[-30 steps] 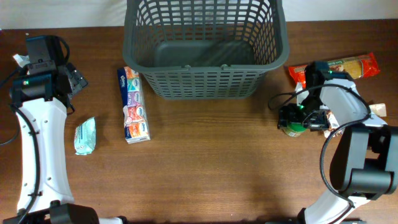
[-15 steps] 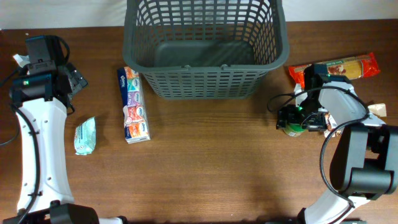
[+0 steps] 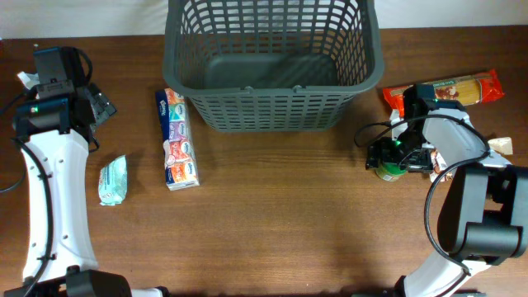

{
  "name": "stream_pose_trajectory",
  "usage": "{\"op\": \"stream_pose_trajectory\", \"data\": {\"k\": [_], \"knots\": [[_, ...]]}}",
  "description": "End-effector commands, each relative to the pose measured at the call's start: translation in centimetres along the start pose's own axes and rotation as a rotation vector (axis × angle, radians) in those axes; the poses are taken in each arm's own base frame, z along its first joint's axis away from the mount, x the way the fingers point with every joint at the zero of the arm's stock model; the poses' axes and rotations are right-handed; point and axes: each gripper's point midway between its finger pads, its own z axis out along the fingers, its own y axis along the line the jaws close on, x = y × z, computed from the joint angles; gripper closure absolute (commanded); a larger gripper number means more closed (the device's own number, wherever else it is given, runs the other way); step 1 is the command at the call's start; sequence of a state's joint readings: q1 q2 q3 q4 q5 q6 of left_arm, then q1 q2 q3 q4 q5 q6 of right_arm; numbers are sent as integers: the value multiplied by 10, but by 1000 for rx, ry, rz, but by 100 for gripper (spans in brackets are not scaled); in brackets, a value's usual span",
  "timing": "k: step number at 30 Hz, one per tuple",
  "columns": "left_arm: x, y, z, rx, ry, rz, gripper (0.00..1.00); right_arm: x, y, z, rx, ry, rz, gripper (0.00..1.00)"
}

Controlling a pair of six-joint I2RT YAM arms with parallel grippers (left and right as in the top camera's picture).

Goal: Pack container
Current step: 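Lower the right gripper and close it around the green-lidded jar, then lift the jar and carry it over the gray basket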

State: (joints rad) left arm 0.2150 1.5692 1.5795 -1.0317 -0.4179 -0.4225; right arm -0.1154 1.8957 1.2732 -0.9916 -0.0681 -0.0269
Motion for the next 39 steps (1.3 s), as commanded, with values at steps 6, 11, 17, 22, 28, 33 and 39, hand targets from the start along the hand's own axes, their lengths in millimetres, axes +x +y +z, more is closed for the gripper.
{"op": "stream_pose_trajectory", "data": {"k": [6,11,17,22,28,33,39], "knots": [[-6,2,-7,11,-19,-4,0,5,-6,13,23,45,11,1],[-6,2,-7,11,-19,-4,1,10,-9,24,34,86,14,1],[-6,2,-7,11,-19,-4,0,12,-13,28,56,101,17,1],[-6,2,-7,11,-19,-4,0,14,-13,27,59,112,17,4],[-6,2,-7,10,-19,-4,0,16,-13,27,60,118,25,48],[-6,2,-7,10,-19,-4,0,14,-15,23,73,116,39,73],[-6,2,-7,10,-19,-4,1,-2,-24,-2,132,88,73,96]]}}
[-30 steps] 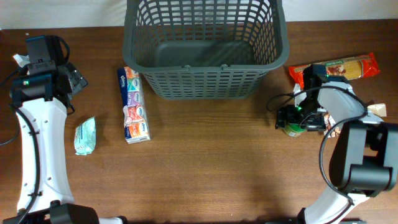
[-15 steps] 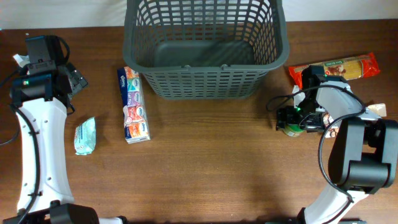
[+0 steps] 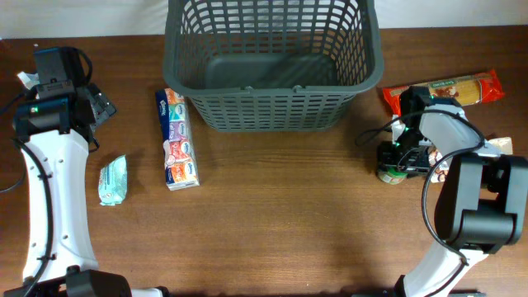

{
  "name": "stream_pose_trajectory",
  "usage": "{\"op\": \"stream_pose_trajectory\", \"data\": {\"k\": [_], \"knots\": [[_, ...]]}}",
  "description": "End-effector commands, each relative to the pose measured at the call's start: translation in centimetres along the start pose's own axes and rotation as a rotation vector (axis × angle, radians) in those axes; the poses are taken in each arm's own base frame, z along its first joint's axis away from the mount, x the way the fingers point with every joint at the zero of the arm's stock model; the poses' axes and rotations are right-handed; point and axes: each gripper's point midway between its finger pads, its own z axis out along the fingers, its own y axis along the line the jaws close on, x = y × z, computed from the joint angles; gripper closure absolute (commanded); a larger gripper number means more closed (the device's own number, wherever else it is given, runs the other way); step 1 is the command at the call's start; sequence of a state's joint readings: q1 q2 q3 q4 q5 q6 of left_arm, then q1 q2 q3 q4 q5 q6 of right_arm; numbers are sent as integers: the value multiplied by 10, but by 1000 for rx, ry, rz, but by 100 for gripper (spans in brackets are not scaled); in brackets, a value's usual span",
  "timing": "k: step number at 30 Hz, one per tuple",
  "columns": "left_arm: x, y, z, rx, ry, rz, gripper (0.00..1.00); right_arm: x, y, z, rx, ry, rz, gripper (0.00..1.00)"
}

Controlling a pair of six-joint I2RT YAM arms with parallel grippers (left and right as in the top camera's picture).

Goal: Pack container
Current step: 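Lift the jar and carry it over the gray basket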

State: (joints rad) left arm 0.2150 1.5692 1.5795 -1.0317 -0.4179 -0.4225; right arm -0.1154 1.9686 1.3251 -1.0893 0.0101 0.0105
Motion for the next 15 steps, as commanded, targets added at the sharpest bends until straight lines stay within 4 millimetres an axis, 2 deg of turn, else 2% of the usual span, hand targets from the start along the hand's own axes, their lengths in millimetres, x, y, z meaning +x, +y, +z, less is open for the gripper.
{"op": "stream_pose_trajectory", "data": {"k": [1,4,7,11,15], "knots": [[-6,2,-7,11,-19,-4,0,-19,-11,-19,54,-46,37,96],[-6,2,-7,10,-19,-4,0,-37,-11,-51,52,-106,40,96],[-6,2,-7,11,-19,-4,0,-55,-15,-95,64,-191,57,96],[-6,2,-7,11,-19,-4,0,-69,-36,-163,110,-317,132,96],[-6,2,-7,11,-19,-4,0,-67,-62,-231,114,-450,200,96]]}}
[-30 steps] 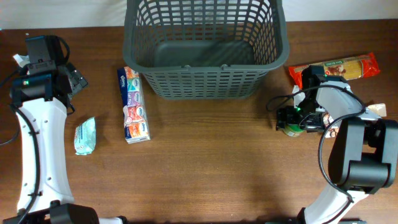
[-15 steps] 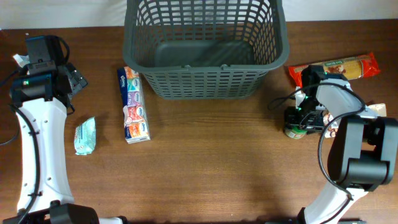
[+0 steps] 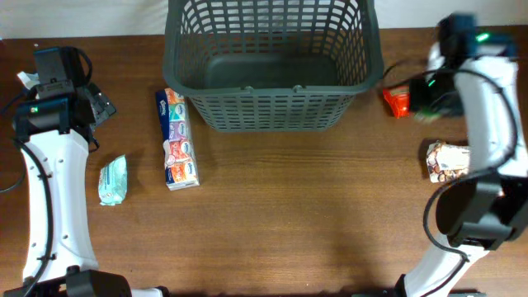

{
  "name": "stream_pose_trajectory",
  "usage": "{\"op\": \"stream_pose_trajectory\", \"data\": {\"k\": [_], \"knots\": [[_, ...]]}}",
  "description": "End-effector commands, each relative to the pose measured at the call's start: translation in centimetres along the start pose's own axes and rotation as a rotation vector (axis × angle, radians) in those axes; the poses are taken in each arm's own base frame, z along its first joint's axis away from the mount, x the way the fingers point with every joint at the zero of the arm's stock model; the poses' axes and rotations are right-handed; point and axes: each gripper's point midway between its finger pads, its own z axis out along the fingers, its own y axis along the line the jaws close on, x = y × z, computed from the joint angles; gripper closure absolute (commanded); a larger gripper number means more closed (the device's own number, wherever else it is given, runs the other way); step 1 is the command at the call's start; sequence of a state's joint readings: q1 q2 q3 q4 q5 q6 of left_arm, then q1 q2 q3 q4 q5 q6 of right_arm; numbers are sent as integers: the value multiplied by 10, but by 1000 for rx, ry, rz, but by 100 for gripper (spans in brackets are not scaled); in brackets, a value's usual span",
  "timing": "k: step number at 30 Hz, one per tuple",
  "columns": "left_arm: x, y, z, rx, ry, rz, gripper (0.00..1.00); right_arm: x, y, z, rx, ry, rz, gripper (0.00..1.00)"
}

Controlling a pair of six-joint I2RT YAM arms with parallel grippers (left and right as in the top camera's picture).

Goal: Pack container
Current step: 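Lift the jar and carry it over the gray basket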

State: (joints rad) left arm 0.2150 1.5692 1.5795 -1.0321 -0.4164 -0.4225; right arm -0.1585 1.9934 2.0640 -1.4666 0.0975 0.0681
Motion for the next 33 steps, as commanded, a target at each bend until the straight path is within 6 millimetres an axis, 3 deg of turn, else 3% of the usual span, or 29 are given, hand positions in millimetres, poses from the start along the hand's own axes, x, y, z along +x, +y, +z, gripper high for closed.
{"op": "stream_pose_trajectory", "data": {"k": [1,4,8,11,14,20,23,26,28,33], "knots": [[-6,2,-7,9,-20,-4,0,-22,-38,-57,44,-152,100,96],[-6,2,-7,9,-20,-4,0,-27,-47,-105,-3,-260,135,96],[-6,2,-7,9,-20,-4,0,-27,-35,-155,-63,-382,116,96],[-6,2,-7,9,-20,-4,1,-30,-6,-184,-151,-473,59,96],[-6,2,-7,9,-20,-4,1,-39,38,-208,-276,-564,-27,96],[-6,2,-7,9,-20,-4,0,-59,122,-241,-432,-723,-195,96],[-6,2,-7,9,-20,-4,0,-63,158,-247,-479,-762,-258,96],[-6,2,-7,9,-20,-4,1,-66,191,-240,-513,-762,-309,96],[-6,2,-7,9,-20,-4,0,-68,210,-226,-524,-738,-335,96],[-6,2,-7,9,-20,-4,1,-77,249,-168,-520,-625,-376,96]]}}
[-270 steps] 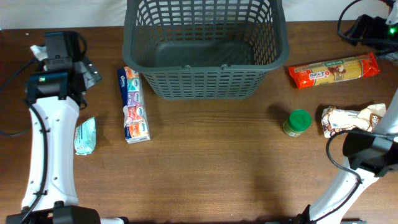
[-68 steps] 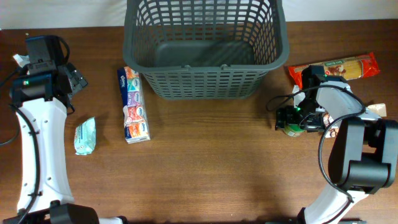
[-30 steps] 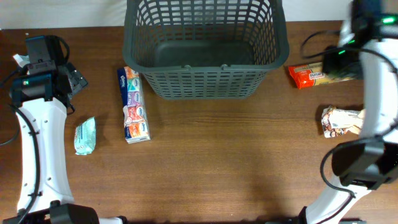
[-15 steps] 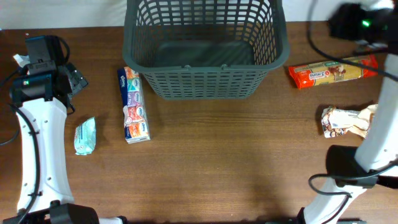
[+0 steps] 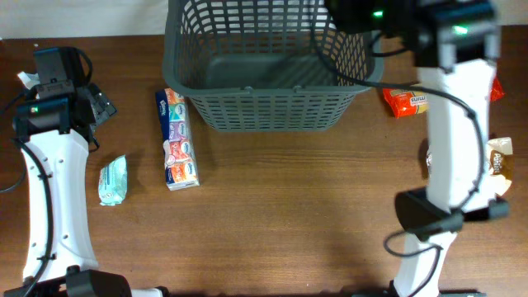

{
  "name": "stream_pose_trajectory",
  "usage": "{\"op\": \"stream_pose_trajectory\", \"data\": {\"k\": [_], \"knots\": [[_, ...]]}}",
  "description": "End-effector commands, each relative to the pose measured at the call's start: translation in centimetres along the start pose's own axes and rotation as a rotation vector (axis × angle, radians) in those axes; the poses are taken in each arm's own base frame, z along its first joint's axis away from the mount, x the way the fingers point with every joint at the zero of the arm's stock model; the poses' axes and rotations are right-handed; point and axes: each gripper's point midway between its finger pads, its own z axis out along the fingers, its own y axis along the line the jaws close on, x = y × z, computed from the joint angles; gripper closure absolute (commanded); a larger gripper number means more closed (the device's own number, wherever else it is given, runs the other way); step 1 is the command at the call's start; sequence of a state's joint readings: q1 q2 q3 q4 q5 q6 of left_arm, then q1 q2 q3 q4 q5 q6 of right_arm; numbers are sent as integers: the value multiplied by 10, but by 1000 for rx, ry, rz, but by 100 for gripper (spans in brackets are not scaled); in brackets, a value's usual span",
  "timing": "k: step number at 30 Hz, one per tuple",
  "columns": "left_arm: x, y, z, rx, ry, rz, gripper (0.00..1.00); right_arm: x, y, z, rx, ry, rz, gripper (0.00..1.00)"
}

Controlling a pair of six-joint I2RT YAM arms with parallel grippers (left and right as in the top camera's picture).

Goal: Pack container
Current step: 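Lift the jar and carry it over the gray basket, then lower the jar into the basket and open the right gripper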

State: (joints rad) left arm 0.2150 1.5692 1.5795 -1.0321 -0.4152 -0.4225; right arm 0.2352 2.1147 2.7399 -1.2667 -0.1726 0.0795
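Note:
The grey mesh basket stands at the back middle of the table. My right arm is raised high, and its dark gripper end hangs over the basket's right rim; the fingers and anything between them are hidden. A long colourful box lies left of the basket, and a teal packet lies further left. My left gripper rests at the far left near the table's back, apart from both; its jaws are too dark to read.
An orange-red pasta packet lies right of the basket, partly under the right arm. A brown snack packet lies near the right edge. The right arm's white link crosses over the table's right side.
The right arm has moved from above the pasta packet, right of the basket, to over the basket's right rim. The left arm and the items on the left have not moved.
The right gripper was down at a green can right of the basket, and it stayed there at the second moment. By the third moment the arm was lifted and the can was gone from the table. Now the gripper is over the basket.

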Motion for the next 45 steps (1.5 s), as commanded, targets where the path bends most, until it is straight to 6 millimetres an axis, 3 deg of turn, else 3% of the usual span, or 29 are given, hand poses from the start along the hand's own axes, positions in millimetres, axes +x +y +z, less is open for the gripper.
{"op": "stream_pose_trajectory", "data": {"k": [1,7,16,34,39,42,45], "knots": [[-6,2,-7,8,-20,-4,0,25,2,50,-17,94,11,96],[-6,2,-7,8,-20,-4,0,65,-4,110,-17,224,26,96],[-6,2,-7,8,-20,-4,1,114,-15,153,-3,374,50,96],[-6,2,-7,8,-20,-4,0,189,-30,177,39,586,76,96],[-6,2,-7,8,-20,-4,1,191,-31,178,40,594,77,95],[-6,2,-7,8,-20,-4,0,191,-31,178,40,594,77,85],[-6,2,-7,8,-20,-4,0,191,-31,178,40,594,77,83]]}}
